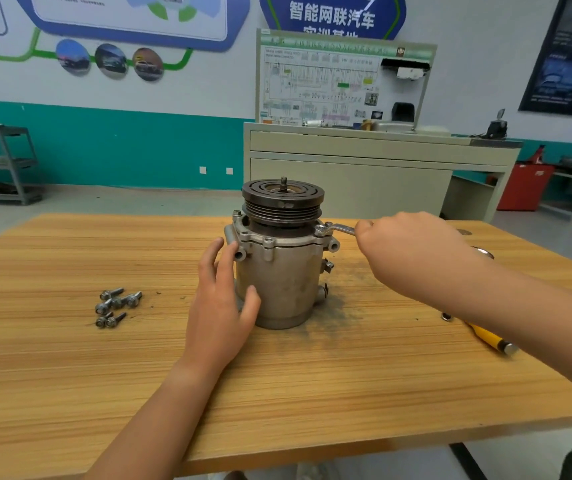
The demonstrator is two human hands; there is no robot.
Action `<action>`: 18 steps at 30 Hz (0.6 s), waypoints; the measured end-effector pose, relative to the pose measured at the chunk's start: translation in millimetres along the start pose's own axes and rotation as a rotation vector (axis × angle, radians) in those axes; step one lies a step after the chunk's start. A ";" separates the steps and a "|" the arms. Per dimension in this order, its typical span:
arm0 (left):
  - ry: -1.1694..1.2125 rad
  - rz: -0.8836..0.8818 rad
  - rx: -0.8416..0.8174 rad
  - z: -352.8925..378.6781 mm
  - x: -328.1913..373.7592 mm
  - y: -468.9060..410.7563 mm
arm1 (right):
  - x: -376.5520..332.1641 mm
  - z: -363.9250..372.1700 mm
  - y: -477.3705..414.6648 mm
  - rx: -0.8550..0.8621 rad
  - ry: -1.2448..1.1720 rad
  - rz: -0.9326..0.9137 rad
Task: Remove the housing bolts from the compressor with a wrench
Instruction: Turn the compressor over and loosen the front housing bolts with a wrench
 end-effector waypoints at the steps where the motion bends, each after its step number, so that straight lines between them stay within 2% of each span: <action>1: -0.002 -0.005 0.003 -0.1 -0.2 -0.2 | -2.6 -1.7 -0.4 -0.023 0.017 -0.017; 6: -0.014 -0.005 0.010 -1.1 -1.1 -0.2 | 4.6 -0.2 -5.3 -0.066 0.015 -0.028; 14: -0.001 -0.021 0.005 3.5 -2.0 -2.9 | 19.0 12.9 -6.7 0.056 0.021 -0.151; 18: -0.006 -0.017 0.010 2.3 -3.4 -3.4 | 35.7 31.5 -20.9 0.104 0.115 -0.175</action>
Point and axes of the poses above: each hand's wrist, its own y-axis away from the middle knuckle, its own z-axis out of the palm, x = y × z, the point moved 5 cm from there along -y, towards the middle knuckle, and after that the axes turned 14 degrees about -z, right-handed, at the moved point
